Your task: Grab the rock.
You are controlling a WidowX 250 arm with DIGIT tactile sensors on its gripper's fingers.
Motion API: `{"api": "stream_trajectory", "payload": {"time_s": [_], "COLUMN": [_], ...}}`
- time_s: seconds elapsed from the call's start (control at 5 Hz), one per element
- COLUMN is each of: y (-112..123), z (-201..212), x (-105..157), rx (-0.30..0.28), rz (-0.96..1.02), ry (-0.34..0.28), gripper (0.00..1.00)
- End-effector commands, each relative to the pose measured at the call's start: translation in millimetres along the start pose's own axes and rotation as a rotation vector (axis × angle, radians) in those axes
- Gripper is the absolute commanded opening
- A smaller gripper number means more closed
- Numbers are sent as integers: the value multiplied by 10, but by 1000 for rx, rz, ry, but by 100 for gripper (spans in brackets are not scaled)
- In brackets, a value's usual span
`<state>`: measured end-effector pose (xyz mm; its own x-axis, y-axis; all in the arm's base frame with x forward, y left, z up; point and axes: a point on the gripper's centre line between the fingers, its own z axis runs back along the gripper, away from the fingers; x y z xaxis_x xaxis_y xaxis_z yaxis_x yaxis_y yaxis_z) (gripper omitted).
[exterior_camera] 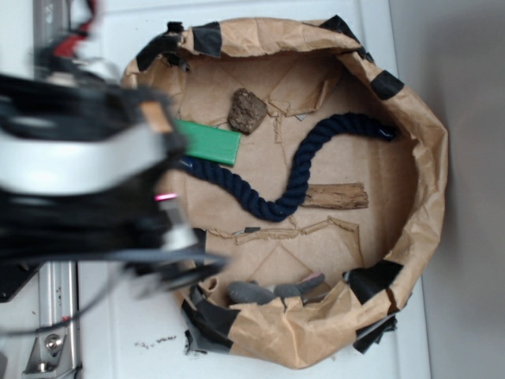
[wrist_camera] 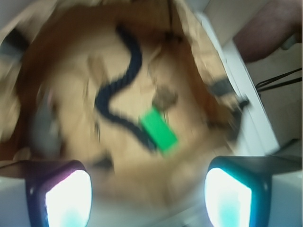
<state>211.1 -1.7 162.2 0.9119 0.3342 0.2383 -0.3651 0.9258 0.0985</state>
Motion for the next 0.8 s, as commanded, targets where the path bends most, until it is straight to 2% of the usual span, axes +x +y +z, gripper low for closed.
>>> {"api": "stream_trajectory", "payload": {"time_s": [0.0, 0.4, 0.6], "y": [122, 122, 250], "z": [-256, -256, -834], "x": [279, 279, 429], "rx": [42, 42, -15], "rz": [117, 117, 161], "ry": [-98, -98, -19], "gripper": [100, 100, 100]}}
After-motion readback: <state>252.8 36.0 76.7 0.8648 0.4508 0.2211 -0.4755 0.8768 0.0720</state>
